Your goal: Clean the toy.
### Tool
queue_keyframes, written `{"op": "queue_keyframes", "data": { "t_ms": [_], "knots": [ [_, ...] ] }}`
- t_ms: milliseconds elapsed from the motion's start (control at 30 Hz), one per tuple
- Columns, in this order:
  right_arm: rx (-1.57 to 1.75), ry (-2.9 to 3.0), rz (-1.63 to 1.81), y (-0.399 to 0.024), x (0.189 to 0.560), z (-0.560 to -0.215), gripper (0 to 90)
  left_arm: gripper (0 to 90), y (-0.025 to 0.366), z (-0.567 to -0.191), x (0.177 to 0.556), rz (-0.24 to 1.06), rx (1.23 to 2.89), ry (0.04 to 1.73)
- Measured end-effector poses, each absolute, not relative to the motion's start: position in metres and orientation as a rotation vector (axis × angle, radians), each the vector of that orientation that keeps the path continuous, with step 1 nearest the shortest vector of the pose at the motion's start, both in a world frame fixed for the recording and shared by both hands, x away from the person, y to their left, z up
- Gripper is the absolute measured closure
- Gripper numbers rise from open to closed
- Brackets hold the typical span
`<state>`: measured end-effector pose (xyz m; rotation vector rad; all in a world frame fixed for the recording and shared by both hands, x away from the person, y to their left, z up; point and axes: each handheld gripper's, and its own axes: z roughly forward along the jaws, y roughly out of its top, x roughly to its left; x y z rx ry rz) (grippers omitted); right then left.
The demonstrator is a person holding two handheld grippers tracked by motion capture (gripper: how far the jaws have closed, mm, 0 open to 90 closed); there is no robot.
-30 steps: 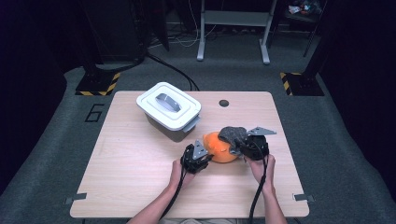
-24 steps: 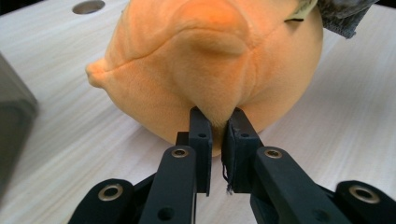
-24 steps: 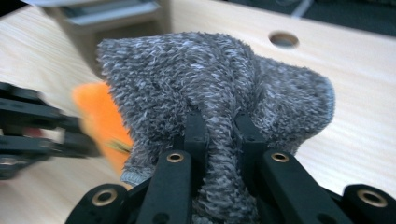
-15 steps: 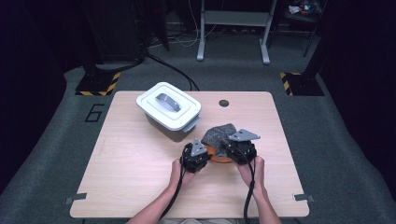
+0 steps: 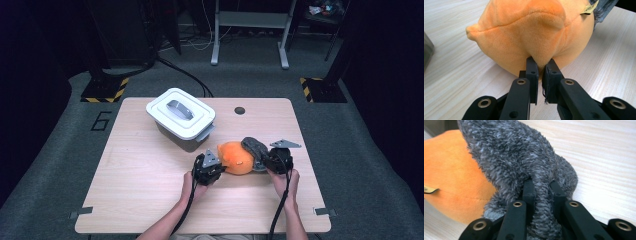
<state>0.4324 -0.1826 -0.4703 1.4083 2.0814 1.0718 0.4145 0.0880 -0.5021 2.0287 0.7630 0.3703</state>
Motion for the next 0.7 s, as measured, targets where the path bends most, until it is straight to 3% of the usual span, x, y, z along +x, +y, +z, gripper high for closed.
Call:
{"op": "queue_keyframes", "data": {
  "t_ms": [400, 700],
  "knots": [
    [1.539, 2.108, 0.973, -0.195, 0.452, -0.502, 78.7, 84.1, 0.091, -0.501, 0.419, 0.334, 2.014, 0.771],
    [1.385, 2.006, 1.088, -0.191, 0.411, -0.449, 78.8, 83.9, 0.095, -0.501, 0.422, 0.311, 2.017, 0.759]
  ]
}}
